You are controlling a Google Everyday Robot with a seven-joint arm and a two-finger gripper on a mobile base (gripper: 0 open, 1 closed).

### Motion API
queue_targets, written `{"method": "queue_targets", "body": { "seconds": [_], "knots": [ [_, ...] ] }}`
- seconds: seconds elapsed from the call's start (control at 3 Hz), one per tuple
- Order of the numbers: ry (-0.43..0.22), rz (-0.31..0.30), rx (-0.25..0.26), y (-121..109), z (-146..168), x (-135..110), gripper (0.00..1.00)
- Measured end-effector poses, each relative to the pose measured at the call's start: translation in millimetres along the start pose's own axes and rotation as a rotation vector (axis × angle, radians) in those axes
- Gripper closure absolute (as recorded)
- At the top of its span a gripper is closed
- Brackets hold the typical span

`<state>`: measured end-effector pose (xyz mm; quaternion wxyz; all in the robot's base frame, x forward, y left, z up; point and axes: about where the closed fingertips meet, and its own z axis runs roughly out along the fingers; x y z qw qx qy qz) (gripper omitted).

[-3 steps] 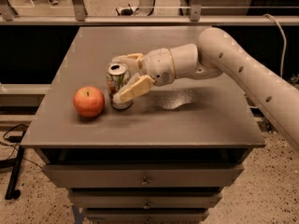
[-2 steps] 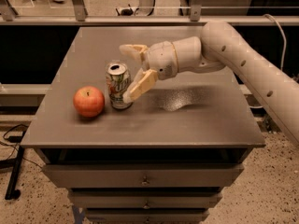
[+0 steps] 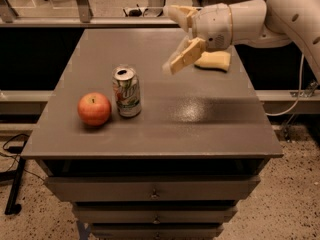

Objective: Move 7up can near apple

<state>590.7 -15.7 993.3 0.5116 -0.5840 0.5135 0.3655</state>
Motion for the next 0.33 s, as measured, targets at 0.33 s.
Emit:
{"method": "queue_targets", "body": {
  "seconds": [0.33],
  "knots": [
    [-0.005,-0.011,0.012,-4.1,-3.6,-5.9,0.00]
  ]
}}
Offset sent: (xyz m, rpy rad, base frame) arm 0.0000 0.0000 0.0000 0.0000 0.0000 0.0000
